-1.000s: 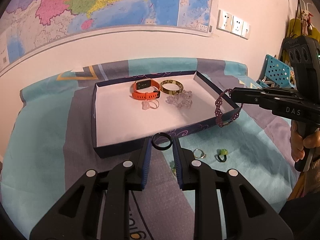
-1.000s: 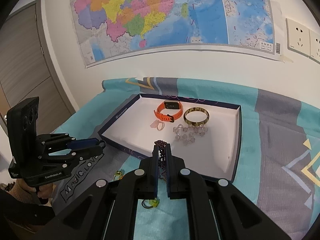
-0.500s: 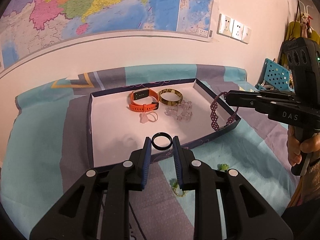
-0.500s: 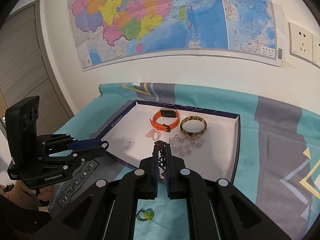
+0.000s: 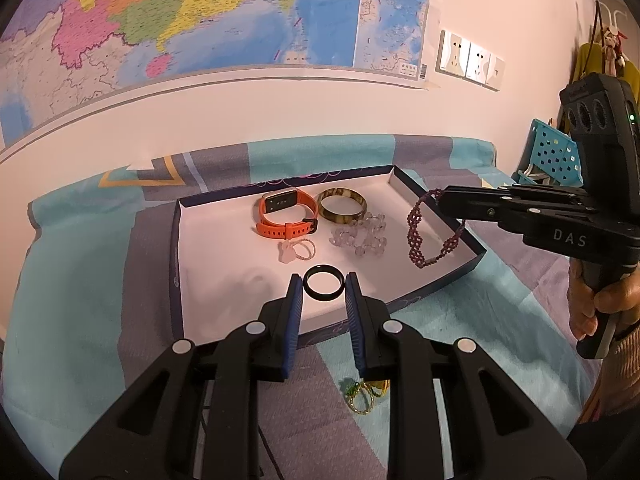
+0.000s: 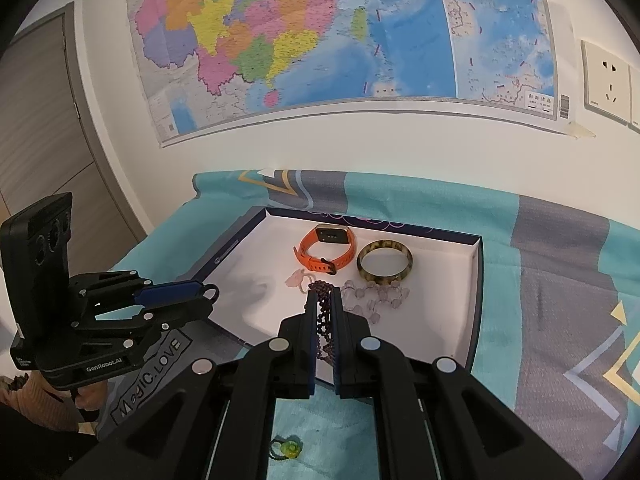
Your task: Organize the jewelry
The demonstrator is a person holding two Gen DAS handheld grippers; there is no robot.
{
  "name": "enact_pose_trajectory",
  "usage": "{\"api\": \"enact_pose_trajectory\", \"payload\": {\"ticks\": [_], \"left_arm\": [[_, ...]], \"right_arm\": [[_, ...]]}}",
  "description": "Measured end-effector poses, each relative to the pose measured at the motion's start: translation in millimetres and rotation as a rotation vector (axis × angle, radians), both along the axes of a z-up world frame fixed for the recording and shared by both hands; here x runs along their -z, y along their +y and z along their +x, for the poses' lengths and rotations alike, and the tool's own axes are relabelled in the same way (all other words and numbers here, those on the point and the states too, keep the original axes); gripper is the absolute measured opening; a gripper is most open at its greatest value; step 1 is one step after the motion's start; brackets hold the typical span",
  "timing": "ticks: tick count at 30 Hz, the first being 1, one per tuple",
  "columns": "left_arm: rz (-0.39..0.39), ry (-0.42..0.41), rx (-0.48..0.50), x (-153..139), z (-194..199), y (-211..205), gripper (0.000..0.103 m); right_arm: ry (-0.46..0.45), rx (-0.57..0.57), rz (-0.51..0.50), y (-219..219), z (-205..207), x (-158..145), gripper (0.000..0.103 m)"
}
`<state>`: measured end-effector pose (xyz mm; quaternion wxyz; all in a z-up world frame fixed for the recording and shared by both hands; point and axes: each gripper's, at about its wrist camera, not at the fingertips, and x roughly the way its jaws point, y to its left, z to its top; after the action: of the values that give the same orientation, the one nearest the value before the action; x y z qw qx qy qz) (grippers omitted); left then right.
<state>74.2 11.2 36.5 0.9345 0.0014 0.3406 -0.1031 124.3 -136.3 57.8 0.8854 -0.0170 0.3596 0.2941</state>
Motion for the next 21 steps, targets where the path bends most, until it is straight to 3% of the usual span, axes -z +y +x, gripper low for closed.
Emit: {"api": "enact_pose_trajectory", "payload": {"ticks": [21], "left_arm": [[-0.005,0.008,-0.014,1,16,-4,0.022]], "right_arm": [[0.029,0.014,0.001,3,15,11,0.005]]}}
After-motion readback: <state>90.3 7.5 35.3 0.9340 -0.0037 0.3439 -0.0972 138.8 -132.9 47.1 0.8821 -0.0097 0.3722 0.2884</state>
